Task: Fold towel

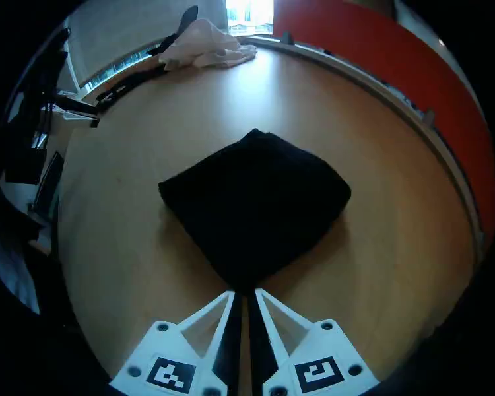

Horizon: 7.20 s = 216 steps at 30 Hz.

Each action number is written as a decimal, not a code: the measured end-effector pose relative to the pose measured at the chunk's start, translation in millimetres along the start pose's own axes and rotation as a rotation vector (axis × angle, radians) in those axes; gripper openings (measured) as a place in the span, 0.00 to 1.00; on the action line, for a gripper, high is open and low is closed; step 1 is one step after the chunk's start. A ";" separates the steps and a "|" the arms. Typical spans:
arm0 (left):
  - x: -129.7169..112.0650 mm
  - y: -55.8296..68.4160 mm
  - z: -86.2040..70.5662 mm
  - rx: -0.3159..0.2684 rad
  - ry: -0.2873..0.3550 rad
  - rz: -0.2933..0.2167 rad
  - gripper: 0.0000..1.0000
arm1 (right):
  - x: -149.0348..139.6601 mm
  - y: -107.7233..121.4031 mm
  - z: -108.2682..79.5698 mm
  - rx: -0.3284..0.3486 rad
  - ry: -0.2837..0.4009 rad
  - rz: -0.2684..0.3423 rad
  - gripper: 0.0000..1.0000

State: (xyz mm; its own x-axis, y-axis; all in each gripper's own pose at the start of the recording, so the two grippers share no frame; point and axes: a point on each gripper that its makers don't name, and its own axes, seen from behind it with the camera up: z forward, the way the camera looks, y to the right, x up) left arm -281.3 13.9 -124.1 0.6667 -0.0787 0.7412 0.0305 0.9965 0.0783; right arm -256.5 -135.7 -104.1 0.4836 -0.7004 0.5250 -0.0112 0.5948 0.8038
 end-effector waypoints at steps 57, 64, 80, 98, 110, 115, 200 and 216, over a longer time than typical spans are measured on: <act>31.2 39.5 -6.1 -0.058 0.066 0.065 0.95 | 125.6 133.0 -166.7 -0.216 0.244 -0.039 0.05; 34.7 44.3 -4.5 -0.058 0.065 0.075 0.95 | 101.1 171.4 -189.4 -0.260 0.227 0.006 0.05; 43.0 54.4 0.6 -0.057 0.061 0.095 0.95 | 37.8 255.3 -244.3 -0.371 0.158 0.078 0.05; 49.4 61.0 3.9 -0.059 0.059 0.109 0.95 | -13.4 303.6 -281.8 -0.444 0.100 0.137 0.05; 51.0 64.6 3.0 -0.062 0.061 0.118 0.95 | -39.0 306.0 -293.4 -0.464 0.077 0.160 0.05; 51.6 64.9 2.2 -0.064 0.062 0.123 0.95 | -64.7 303.8 -300.1 -0.477 0.055 0.183 0.05; 44.9 64.8 -7.0 -0.049 0.050 0.155 0.95 | -274.1 250.0 -255.5 -0.540 -0.110 0.585 0.21; 46.0 61.8 -9.9 -0.050 0.059 0.158 0.95 | -291.7 252.8 -268.5 -0.612 -0.142 0.618 1.00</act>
State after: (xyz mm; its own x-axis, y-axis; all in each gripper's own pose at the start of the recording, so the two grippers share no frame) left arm -241.4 72.1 -91.8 0.7090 0.0795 0.7008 -0.0423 0.9966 -0.0702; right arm -165.4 324.9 -129.2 0.4321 -0.2020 0.8789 0.2557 0.9620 0.0954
